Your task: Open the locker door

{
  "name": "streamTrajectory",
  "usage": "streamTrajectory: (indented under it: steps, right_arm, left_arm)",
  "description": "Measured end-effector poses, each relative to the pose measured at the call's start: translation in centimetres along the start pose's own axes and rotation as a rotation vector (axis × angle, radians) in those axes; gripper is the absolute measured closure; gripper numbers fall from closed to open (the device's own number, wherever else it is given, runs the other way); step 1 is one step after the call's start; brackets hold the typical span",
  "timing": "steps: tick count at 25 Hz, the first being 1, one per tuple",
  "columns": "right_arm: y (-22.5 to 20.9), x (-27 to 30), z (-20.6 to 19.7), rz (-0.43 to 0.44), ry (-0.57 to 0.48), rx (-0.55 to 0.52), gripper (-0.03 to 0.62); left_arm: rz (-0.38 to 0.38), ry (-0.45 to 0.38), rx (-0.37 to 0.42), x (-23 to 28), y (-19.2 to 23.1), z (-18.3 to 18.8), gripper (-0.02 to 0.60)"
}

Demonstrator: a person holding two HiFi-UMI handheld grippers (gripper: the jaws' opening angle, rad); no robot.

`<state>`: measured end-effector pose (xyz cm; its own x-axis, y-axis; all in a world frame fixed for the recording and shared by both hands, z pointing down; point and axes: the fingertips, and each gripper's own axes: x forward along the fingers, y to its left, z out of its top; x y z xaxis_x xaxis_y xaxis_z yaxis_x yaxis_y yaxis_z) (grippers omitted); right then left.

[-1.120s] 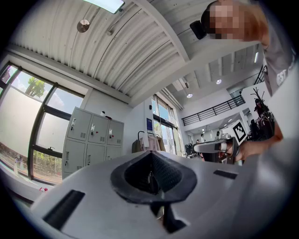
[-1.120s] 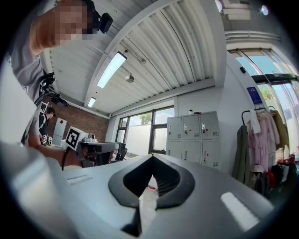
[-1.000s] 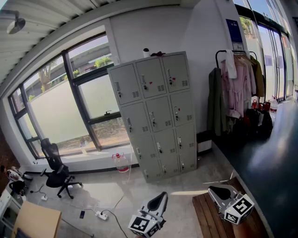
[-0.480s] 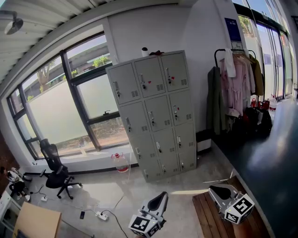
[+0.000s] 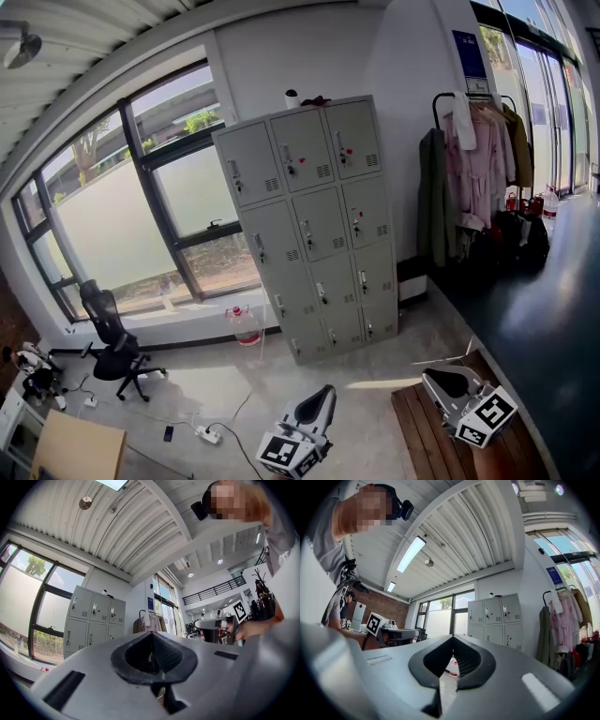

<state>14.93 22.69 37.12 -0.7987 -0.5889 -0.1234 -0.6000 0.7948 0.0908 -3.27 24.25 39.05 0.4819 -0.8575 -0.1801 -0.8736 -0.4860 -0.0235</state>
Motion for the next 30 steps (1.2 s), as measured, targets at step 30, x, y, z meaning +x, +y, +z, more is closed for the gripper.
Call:
streamTrajectory:
  steps: [30]
  right_arm:
    - [-10.4, 15.2, -4.0, -0.020, -0.059, -0.018, 0.599]
  left_arm:
    - [-0.040, 0.008, 0.045, 11.9, 13.5, -4.5, 0.575]
